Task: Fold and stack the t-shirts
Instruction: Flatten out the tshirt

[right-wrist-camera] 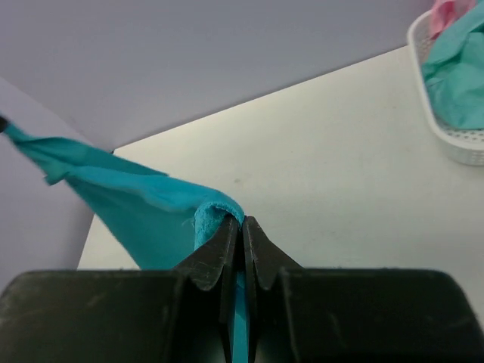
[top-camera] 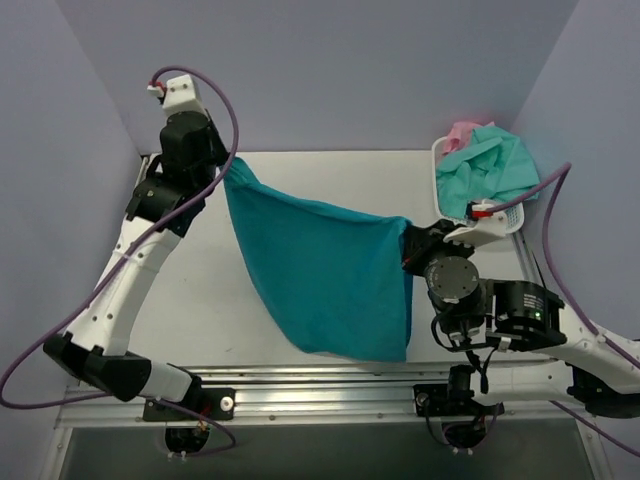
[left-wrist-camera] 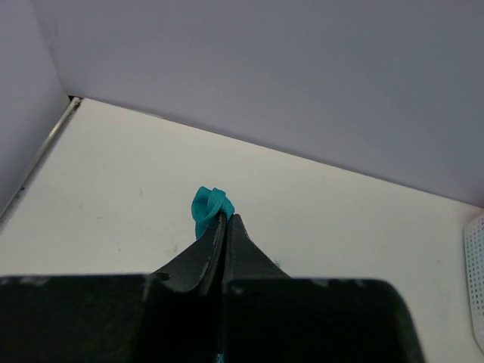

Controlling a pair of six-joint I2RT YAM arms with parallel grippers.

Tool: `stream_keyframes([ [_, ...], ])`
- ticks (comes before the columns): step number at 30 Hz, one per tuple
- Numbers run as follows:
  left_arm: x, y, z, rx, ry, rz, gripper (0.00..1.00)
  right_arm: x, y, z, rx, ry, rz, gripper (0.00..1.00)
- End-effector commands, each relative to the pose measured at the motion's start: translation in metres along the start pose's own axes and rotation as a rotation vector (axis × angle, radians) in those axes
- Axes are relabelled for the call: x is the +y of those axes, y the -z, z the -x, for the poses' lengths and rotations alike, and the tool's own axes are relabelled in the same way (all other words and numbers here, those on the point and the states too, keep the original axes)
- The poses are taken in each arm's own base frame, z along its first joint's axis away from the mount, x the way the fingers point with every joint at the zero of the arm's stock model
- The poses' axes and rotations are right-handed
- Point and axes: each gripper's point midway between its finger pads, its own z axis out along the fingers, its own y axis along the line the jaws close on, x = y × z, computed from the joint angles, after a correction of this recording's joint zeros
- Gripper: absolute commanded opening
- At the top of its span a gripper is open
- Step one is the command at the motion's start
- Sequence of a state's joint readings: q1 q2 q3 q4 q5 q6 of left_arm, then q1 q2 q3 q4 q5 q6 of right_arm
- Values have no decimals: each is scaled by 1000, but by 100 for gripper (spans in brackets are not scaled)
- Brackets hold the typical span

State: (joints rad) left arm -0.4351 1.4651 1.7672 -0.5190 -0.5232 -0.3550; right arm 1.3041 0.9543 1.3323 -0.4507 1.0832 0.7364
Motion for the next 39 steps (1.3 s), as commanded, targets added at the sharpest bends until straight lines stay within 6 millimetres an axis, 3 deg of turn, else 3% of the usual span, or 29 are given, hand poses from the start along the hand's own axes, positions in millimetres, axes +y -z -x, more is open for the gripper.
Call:
stream_keyframes([
  [1,43,35,37,-128,59,151,2,-52,13,33,-93,1,-134,0],
  [6,61,66,43,-167,124,158,2,-79,25,59,-127,0,-175,0],
  [11,55,99,53,-197,171,71,2,-77,29,69,-95,30,-135,0],
  [14,47,130,73,-230,211,-41,2,-63,32,75,-60,61,-53,0],
  [21,31,213,129,-352,286,-365,2,-25,46,117,-30,61,202,0],
  [25,37,244,139,-386,308,-443,2,-12,63,156,-78,94,321,0],
  [26,37,250,138,-380,309,-460,2,-6,79,173,-97,99,396,0],
  [29,38,276,141,-401,329,-550,2,-1,97,197,-137,132,449,0],
  [34,42,291,140,-406,341,-593,2,-7,100,212,-192,143,417,0],
  [35,39,287,140,-415,342,-595,2,-10,96,214,-207,138,393,0],
  [38,37,262,135,-394,310,-517,2,-30,62,189,-179,171,213,0],
  [39,28,238,126,-349,283,-476,2,-32,53,177,-155,186,180,0],
])
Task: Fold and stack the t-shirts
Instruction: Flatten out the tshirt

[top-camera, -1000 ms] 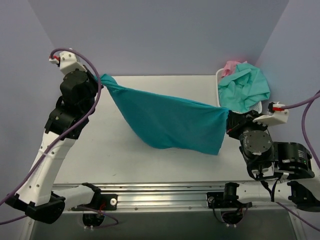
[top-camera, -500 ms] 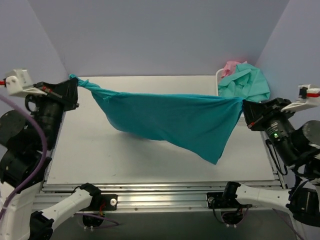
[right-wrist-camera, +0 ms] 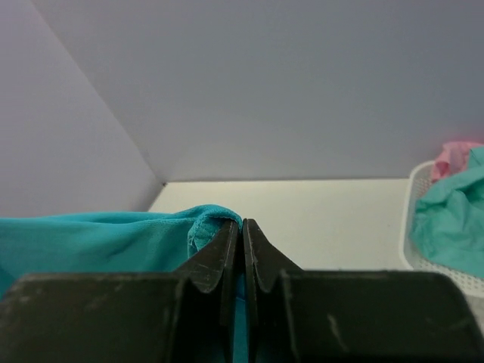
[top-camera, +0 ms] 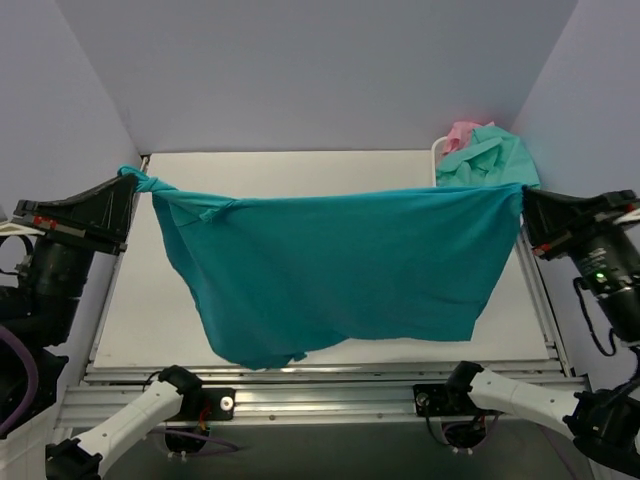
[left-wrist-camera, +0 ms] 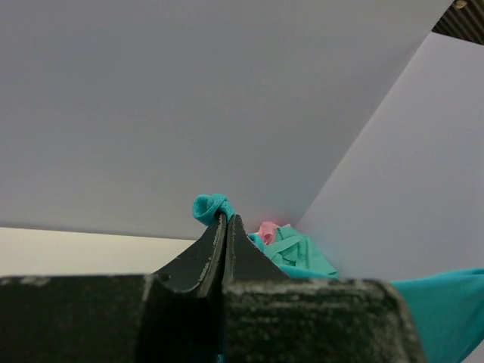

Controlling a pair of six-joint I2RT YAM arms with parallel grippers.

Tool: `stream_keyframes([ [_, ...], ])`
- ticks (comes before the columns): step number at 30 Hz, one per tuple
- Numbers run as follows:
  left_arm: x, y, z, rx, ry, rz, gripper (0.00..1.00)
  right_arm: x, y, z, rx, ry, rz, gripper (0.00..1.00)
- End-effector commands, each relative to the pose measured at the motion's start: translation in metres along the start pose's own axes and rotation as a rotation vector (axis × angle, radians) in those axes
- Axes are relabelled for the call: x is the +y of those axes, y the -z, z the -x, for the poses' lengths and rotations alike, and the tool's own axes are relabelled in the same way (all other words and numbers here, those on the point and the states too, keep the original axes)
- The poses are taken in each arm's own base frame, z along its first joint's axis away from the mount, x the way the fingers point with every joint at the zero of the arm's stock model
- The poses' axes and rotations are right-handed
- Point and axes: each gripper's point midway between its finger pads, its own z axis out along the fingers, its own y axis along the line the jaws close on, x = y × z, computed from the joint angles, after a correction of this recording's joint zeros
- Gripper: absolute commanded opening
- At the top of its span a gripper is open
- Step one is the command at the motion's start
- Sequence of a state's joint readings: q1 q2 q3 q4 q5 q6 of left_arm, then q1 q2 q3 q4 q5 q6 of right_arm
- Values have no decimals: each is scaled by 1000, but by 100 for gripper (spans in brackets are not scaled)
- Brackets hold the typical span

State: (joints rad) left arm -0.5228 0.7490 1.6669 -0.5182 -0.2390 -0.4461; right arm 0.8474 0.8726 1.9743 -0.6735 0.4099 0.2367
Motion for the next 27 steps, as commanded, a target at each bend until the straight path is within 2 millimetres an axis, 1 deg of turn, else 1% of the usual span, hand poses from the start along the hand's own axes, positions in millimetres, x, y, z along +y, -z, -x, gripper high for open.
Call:
stream_keyframes([
  [1,22,-44,-33,62,-75,120,2,-29,-32,-44,64,105,-234,0],
  [2,35,-60,-49,88,-97,187,2,-35,-34,-53,83,123,-278,0],
  [3,43,-67,-56,98,-109,223,2,-37,-41,-66,113,149,-319,0],
  [4,55,-73,-63,97,-127,280,2,-51,-42,-73,111,149,-428,0],
  [5,64,-81,-78,124,-146,317,2,-58,-41,-85,139,177,-483,0],
  [6,76,-85,-96,154,-163,352,2,-60,-47,-97,159,195,-521,0],
  [7,83,-90,-103,148,-165,383,2,-62,-48,-106,167,199,-551,0],
  [8,91,-95,-115,161,-174,404,2,-70,-49,-121,162,181,-617,0],
  [9,103,-97,-137,193,-181,432,2,-72,-52,-131,161,170,-643,0],
  [10,109,-101,-145,193,-175,447,2,-73,-55,-141,156,157,-659,0],
  [11,123,-107,-159,215,-182,479,2,-78,-61,-167,164,168,-689,0],
  [12,136,-109,-178,246,-174,508,2,-80,-68,-184,163,141,-710,0],
  [13,142,-115,-189,267,-155,497,2,-84,-76,-201,175,145,-725,0],
  [14,168,-121,-205,298,-155,549,2,-99,-90,-211,145,109,-776,0],
  [15,182,-123,-216,316,-146,569,2,-113,-102,-260,249,166,-789,0],
  [16,196,-126,-234,330,-121,576,2,-125,-111,-281,275,168,-808,0],
  [17,223,-130,-251,350,-123,621,2,-149,-128,-288,231,122,-858,0],
  [18,236,-133,-262,357,-115,635,2,-168,-135,-333,333,150,-874,0],
  [19,245,-143,-268,333,-105,624,2,-182,-142,-348,347,142,-888,0],
  [20,269,-146,-297,375,-115,664,2,-190,-160,-353,308,107,-882,0],
  [21,282,-151,-304,373,-120,679,2,-214,-167,-373,350,129,-919,0],
  [22,290,-161,-312,368,-121,676,2,-223,-177,-378,344,124,-931,0],
  [23,307,-175,-331,392,-129,698,2,-238,-188,-395,363,138,-950,0],
  [24,320,-181,-338,402,-133,718,2,-255,-193,-396,363,141,-980,0],
  [25,328,-187,-348,428,-133,722,2,-261,-210,-391,351,140,-977,0],
  [26,341,-202,-363,447,-132,727,2,-275,-216,-410,390,164,-1002,0],
  [27,349,-209,-367,454,-123,723,2,-284,-232,-400,359,153,-1011,0],
])
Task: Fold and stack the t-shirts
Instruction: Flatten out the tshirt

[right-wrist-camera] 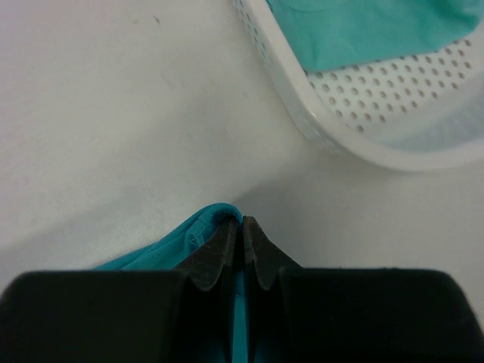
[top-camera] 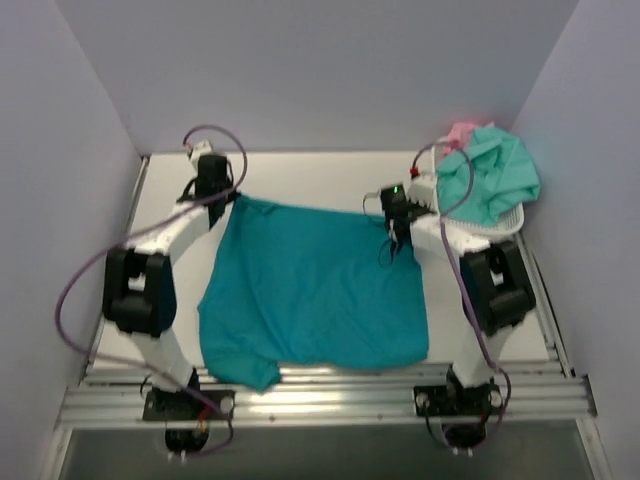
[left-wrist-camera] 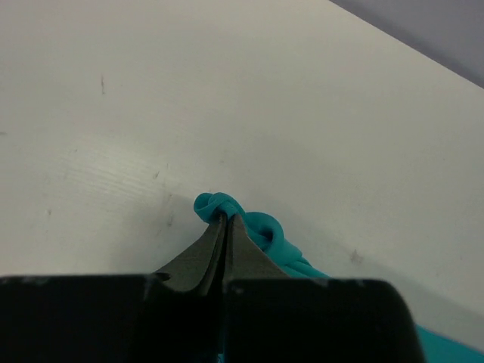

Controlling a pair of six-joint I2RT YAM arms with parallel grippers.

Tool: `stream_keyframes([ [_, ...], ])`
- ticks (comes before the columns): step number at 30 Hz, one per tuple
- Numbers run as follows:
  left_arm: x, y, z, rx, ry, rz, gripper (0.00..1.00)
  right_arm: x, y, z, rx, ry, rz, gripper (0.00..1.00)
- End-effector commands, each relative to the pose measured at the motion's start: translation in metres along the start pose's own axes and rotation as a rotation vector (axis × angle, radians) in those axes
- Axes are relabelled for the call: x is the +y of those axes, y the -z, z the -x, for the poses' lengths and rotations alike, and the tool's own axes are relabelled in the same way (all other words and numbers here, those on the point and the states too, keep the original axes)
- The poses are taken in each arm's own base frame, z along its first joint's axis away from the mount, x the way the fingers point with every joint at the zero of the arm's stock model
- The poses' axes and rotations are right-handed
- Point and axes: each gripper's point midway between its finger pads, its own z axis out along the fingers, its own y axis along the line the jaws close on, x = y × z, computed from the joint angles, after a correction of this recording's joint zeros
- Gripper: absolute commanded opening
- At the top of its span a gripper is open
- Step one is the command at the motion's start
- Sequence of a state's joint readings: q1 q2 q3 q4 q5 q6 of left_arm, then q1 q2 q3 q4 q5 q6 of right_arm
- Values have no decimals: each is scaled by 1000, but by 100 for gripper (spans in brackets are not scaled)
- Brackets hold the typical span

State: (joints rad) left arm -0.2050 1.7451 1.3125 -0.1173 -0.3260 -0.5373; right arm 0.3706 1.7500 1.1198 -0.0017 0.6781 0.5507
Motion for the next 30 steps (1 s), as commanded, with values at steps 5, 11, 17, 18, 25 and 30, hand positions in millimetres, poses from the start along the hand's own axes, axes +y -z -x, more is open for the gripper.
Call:
stream_keyframes([
  [5,-26,-86,45,-101,70,-70,2,47,-82,69,-123,-132,29,0],
  [11,-33,-136,49,-76,68,-64,99,82,-128,88,-129,-134,-2,99],
  [17,-46,-143,100,-161,85,-98,94,94,-121,139,-214,-196,3,100],
  [18,-50,-138,110,-179,88,-111,94,94,-117,147,-230,-203,10,100],
  [25,-68,-76,141,-232,90,-118,94,99,-55,184,-304,-242,110,100],
  [30,-47,-69,71,-121,128,-59,94,138,-27,144,-234,-213,318,94],
])
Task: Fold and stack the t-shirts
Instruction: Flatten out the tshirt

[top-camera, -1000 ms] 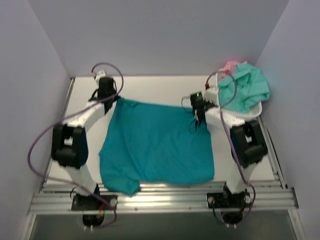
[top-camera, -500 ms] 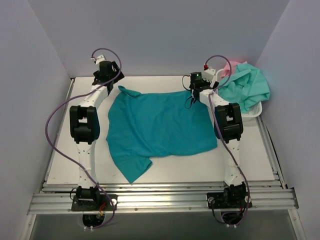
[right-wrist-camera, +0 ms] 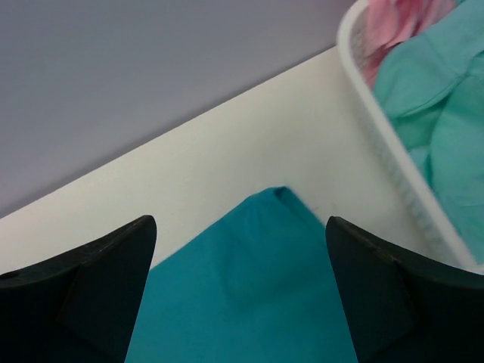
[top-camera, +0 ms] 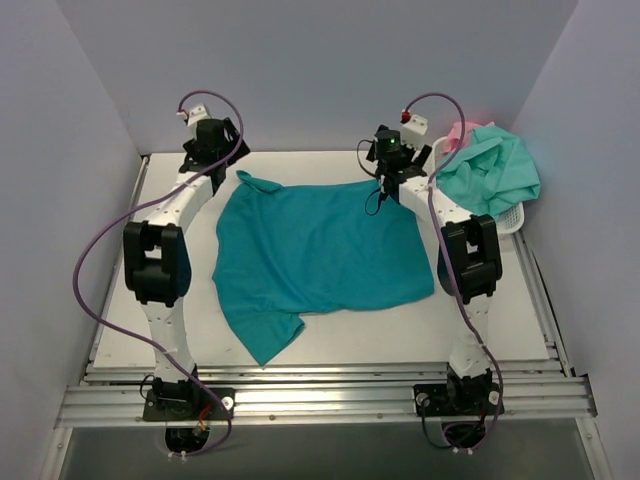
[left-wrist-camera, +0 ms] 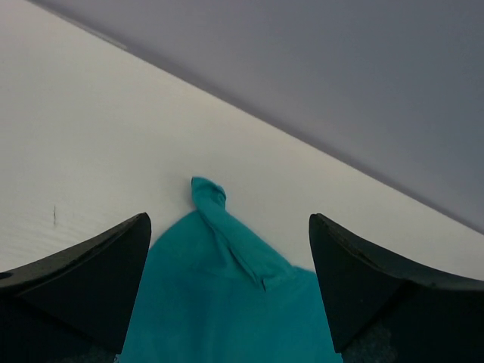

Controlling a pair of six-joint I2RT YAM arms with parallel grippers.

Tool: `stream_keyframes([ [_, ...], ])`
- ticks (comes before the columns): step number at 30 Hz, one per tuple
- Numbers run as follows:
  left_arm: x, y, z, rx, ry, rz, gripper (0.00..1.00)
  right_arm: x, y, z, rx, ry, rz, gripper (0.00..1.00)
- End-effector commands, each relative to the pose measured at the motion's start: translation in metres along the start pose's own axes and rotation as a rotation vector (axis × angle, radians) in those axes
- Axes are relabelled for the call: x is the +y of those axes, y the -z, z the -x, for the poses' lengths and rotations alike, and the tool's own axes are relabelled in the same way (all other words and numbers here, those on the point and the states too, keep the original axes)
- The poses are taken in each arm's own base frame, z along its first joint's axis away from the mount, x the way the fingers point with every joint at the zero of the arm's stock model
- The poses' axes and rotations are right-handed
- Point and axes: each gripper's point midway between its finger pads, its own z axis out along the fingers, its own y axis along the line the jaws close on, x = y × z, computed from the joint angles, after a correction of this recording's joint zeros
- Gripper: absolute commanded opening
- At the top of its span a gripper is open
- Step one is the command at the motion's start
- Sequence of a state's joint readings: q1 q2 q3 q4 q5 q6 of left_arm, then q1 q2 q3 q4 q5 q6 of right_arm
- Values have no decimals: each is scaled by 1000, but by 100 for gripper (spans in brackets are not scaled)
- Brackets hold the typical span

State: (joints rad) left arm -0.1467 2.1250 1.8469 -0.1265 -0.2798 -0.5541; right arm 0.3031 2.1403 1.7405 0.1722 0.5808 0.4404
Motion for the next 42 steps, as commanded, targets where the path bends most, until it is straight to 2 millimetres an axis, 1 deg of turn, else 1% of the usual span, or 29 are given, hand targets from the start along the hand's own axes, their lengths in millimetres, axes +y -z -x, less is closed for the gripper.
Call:
stream_keyframes([
  [1,1,19,-14,10,42,10,94,43,32,-2,22,-47,203,88],
  [2,5,19,-29,37,40,13,94,49,34,-9,38,-47,231,79],
  [3,6,17,-37,52,37,16,94,55,36,-17,59,-46,254,44],
  [4,5,16,-46,71,29,15,97,61,35,-28,92,-44,287,19],
  [5,5,15,-53,93,25,12,99,66,35,-34,110,-54,305,0],
  [6,5,11,-62,112,23,12,99,68,33,-38,121,-54,314,0],
  [7,4,10,-66,126,25,6,85,70,30,-45,132,-50,314,0],
  [9,-2,4,-76,157,36,-24,78,71,27,-54,154,-40,313,0],
  [10,-5,2,-79,164,39,-32,72,70,24,-60,164,-36,307,0],
  [11,-7,0,-83,179,43,-42,62,68,23,-66,174,-31,302,0],
  [12,-6,-5,-90,192,43,-40,57,67,22,-69,178,-32,300,0],
  [13,-11,-7,-86,185,50,-52,52,65,21,-74,185,-27,297,0],
  [14,-13,-9,-89,201,58,-59,45,62,21,-81,195,-20,291,0],
  [15,-12,-14,-97,217,60,-56,42,59,20,-83,197,-19,285,0],
  [16,-16,-16,-96,219,65,-70,39,58,20,-87,202,-18,283,0],
  [18,-16,-21,-106,235,75,-68,36,50,18,-94,214,-14,270,0],
  [20,-19,-24,-108,236,84,-70,33,45,16,-98,219,-15,264,0],
  [21,-18,-27,-114,245,86,-66,28,41,16,-101,223,-14,259,0],
  [22,-22,-28,-115,248,95,-76,27,40,15,-102,225,-14,256,0],
  [23,-21,-30,-120,256,96,-75,25,37,14,-104,226,-14,252,0],
  [24,-24,-31,-122,261,98,-78,20,33,14,-107,232,-12,244,0],
  [26,-28,-30,-124,266,102,-80,15,31,13,-106,230,-13,240,0],
  [27,-29,-30,-128,273,99,-71,10,28,11,-108,232,-12,234,0],
  [30,-29,-27,-136,288,97,-42,4,21,8,-110,232,-14,222,0],
  [31,-31,-25,-141,291,97,-26,3,19,8,-113,238,-12,218,0],
  [35,-33,-23,-147,285,95,-6,2,13,3,-118,242,-13,209,0],
  [38,-30,-25,-155,297,103,28,2,9,0,-123,250,-10,198,0],
  [40,-29,-25,-155,293,109,48,2,5,-2,-125,253,-11,192,0],
  [42,-25,-26,-164,298,98,75,2,3,-3,-126,254,-10,189,0],
])
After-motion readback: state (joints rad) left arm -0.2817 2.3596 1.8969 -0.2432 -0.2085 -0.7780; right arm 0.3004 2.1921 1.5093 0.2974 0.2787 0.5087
